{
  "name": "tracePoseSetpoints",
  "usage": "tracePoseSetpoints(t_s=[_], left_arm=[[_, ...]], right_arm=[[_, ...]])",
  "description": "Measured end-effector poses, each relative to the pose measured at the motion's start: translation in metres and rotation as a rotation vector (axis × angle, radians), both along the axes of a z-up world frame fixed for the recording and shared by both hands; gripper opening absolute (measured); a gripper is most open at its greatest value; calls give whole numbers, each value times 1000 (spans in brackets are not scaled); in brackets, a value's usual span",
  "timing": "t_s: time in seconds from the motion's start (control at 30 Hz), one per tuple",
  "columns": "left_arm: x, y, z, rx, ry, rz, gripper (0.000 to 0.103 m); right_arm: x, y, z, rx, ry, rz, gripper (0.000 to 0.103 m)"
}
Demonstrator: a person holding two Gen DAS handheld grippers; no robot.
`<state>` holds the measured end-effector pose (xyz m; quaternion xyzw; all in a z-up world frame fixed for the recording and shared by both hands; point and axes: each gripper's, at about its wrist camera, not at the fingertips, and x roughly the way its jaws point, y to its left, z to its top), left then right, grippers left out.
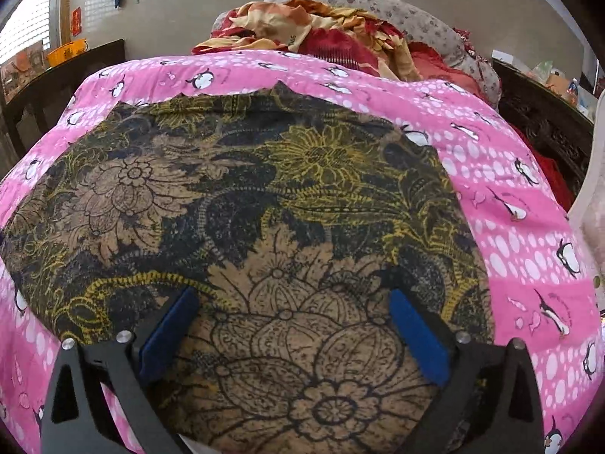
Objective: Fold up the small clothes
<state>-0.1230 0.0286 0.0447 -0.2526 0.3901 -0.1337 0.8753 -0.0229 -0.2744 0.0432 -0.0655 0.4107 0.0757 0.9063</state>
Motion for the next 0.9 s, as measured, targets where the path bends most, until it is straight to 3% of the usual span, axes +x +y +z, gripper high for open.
tracePoseSetpoints(t_s=[0.07, 0.13, 0.3, 0.5, 0.53, 0.6, 0.63, 0.67, 0.73, 0.77, 0.83, 0.9], left_arm=[[-5, 1, -13, 1, 48, 37, 43], [-8, 12, -33, -69, 123, 90, 41], [4, 21, -33, -136, 129, 118, 41], [26, 57, -51, -393, 122, 284, 41], [27, 54, -50, -393, 127, 282, 41], [30, 39, -47, -401, 122, 171, 40], [32, 36, -46, -399, 118, 132, 34], [33, 39, -42, -380, 105, 136, 29], [36, 60, -43, -347, 79, 231, 29], [36, 69, -48, -352, 87, 275, 20], [39, 79, -57, -398, 120, 294, 13], [39, 77, -55, -376, 113, 274, 13]], right_arm=[[1, -3, 0, 19, 3, 1, 103], [0, -1, -2, 14, 2, -1, 103], [0, 0, 0, 9, 1, -1, 103], [-1, 0, 0, 7, 1, -1, 103], [-1, 0, 0, 7, -1, -1, 103], [-1, 0, 0, 6, -2, -2, 103], [-2, 0, 0, 5, -2, -2, 103], [-2, 0, 0, 7, -1, -1, 103], [-2, 0, 0, 8, -1, -1, 103], [-2, 0, 0, 7, -2, -1, 103], [-2, 0, 0, 6, -2, -2, 103], [-1, 0, 0, 7, -1, -2, 103]])
